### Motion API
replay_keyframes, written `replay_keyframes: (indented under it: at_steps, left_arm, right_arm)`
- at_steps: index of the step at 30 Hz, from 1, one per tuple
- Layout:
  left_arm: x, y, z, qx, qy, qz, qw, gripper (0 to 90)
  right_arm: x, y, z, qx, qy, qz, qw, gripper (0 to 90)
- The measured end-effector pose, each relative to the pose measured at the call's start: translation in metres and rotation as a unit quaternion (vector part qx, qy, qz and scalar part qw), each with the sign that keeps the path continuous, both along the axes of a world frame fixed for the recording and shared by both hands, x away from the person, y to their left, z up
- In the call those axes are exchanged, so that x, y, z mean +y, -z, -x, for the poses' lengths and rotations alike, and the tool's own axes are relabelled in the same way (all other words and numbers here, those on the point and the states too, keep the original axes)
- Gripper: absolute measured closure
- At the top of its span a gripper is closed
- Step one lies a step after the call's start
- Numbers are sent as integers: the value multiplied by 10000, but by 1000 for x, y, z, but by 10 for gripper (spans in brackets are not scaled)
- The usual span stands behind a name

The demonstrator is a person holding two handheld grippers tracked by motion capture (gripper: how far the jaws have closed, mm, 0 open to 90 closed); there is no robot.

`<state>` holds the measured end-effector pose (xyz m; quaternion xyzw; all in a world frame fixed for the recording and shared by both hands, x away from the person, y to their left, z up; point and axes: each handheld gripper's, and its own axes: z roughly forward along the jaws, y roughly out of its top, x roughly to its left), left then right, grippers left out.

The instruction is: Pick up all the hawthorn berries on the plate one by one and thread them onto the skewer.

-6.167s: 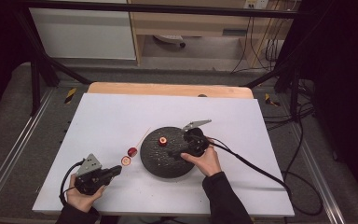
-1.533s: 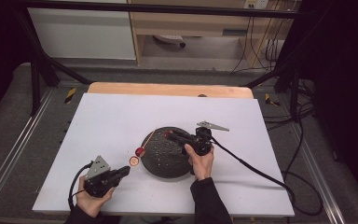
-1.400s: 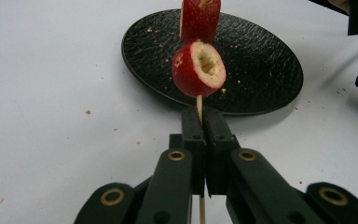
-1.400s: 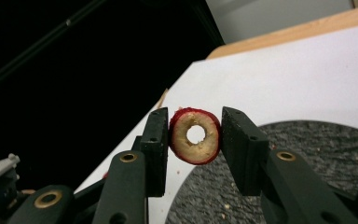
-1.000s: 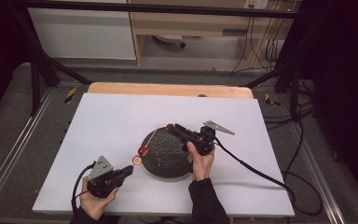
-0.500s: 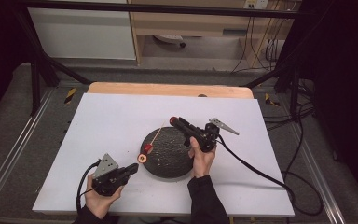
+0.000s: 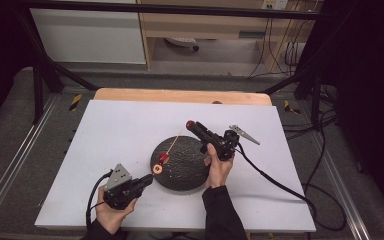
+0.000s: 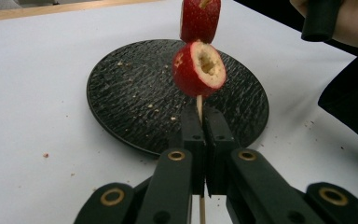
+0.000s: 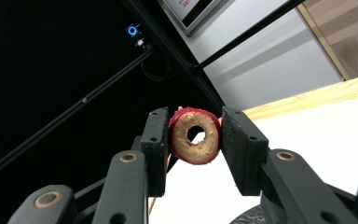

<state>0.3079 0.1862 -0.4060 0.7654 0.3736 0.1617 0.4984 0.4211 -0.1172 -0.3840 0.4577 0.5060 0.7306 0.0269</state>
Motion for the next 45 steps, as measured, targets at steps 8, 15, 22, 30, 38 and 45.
replay_keyframes:
  at_steps: [8, 15, 22, 30, 38, 45]
  left_arm:
    - [-11, -2, -1, 4, 61, 24, 10000, 881]
    - [-20, -4, -2, 3, 105, 48, 9999, 881]
    - [-22, -4, -3, 26, 100, 88, 9999, 881]
    - [-23, -4, -3, 36, 87, 119, 9999, 881]
    - [-23, -4, -3, 59, 39, 175, 9998, 881]
    - [-28, -5, -5, 164, -34, 323, 9993, 881]
  right_arm:
    - [-2, -1, -4, -36, 85, -148, 9998, 633]
    - [-3, -2, -4, -109, 128, -295, 9994, 633]
    - [-3, -2, -3, -163, 113, -339, 9992, 633]
    - [-1, -1, -2, -160, 87, -320, 9993, 633]
    - [-1, -1, -1, -151, 76, -325, 9993, 633]
    - [1, 2, -1, -158, 85, -319, 9993, 634]
